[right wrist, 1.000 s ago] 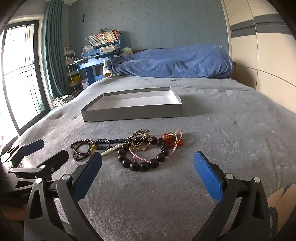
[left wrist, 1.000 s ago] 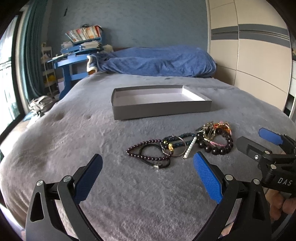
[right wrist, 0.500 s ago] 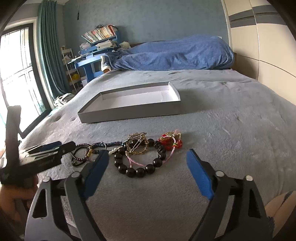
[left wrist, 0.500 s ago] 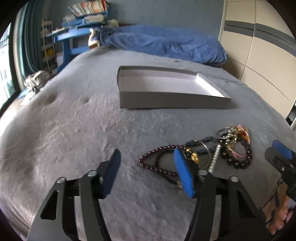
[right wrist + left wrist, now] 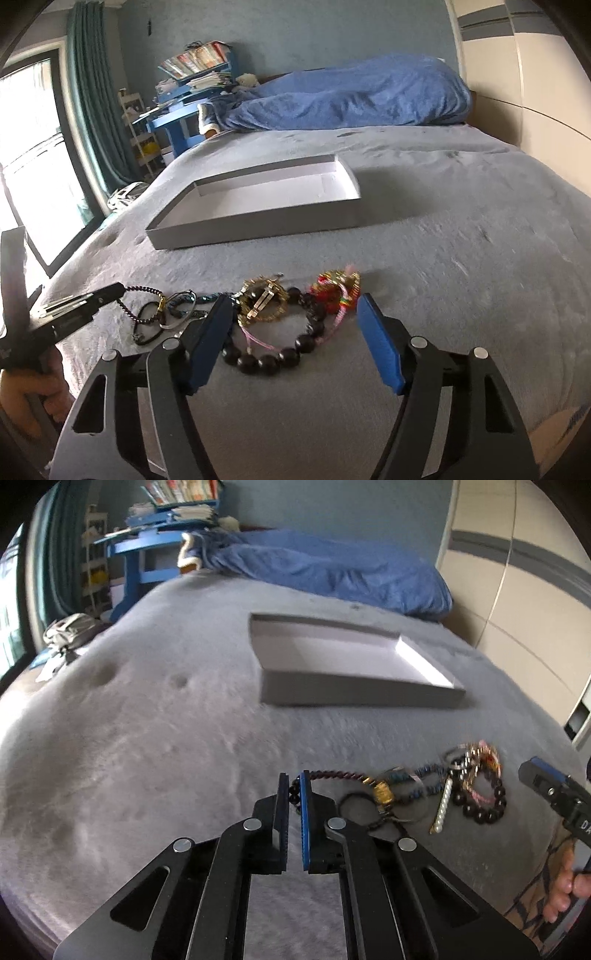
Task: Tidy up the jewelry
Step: 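Grasp the dark red bead bracelet with the left tool while the right tool grasps the silver bangle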
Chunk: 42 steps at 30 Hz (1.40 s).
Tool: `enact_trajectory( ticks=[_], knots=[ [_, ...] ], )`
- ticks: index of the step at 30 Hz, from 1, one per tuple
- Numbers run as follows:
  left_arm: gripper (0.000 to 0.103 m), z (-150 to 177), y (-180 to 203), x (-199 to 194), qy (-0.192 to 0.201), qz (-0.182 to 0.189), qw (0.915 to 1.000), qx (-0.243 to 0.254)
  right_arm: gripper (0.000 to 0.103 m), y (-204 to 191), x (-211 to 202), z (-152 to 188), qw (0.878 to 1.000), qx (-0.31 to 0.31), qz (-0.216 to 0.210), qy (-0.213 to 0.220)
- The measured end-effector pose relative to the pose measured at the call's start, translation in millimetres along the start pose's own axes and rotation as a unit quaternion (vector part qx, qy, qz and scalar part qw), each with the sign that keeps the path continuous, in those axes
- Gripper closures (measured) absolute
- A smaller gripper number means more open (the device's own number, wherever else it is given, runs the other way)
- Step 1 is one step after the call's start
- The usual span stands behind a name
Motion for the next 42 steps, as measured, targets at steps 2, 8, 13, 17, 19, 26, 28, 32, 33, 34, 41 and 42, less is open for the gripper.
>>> enact_trajectory(
  ticks=[2, 8, 13, 17, 19, 26, 28, 32, 33, 34, 41, 42],
  knots=[
    [0.097, -2, -6, -3, 0.002, -0.008, 1.0, 0.001, 0.033, -5, 6, -3, 1.0, -0.01, -0.01, -0.005],
    [0.097, 3, -28, 2, -0.014, -0.029, 0.9993, -0.018, 0.033, -17, 33, -11, 0.998, -0.052, -0.015, -0.031],
    [0.097, 13, -28, 7, -0.03, -0.027, 0.9991, -0.011, 0.033, -25, 63, -11, 0.993, -0.097, -0.005, -0.067],
    [0.077, 14, -20, 11, -0.038, -0.024, 0.999, 0.008, 0.033, -23, 76, -7, 0.99, -0.115, 0.005, -0.085],
    [0.074, 14, -15, 14, -0.038, -0.027, 0.9987, 0.023, 0.034, -22, 80, -5, 0.99, -0.112, 0.0, -0.09],
    [0.09, 10, -13, 26, -0.041, -0.037, 0.9974, 0.046, 0.055, -24, 79, -6, 0.991, -0.108, -0.025, -0.078],
    [0.097, 9, -16, 24, -0.04, -0.028, 0.9981, 0.036, 0.055, -21, 75, -8, 0.993, -0.091, -0.034, -0.067],
    [0.097, 5, -17, 12, -0.026, -0.013, 0.9993, 0.022, 0.055, -14, 62, -18, 0.996, -0.06, -0.047, -0.041],
    [0.097, 4, -16, 9, -0.022, -0.009, 0.9995, 0.02, 0.055, -11, 59, -21, 0.997, -0.054, -0.047, -0.035],
    [0.097, 1, -14, 4, -0.016, -0.004, 0.9997, 0.018, 0.055, -9, 55, -25, 0.997, -0.048, -0.048, -0.027],
    [0.097, -35, 6, -24, 0.025, 0.031, 0.9991, 0.016, 0.055, -1, 44, -37, 0.998, -0.033, -0.05, -0.004],
    [0.097, -43, 11, -28, 0.032, 0.038, 0.9986, 0.019, 0.055, 0, 44, -39, 0.998, -0.03, -0.051, -0.003]
  ],
)
Point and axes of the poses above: each gripper's, at about its wrist camera, not at the fingertips, and x roughly the way its jaws point, y to its right, z to its underside, the point moved 8 cm from there along x, roughly the way its jaws point, and after that the axes turned 4 degrees about -z, right-handed, at the moved point
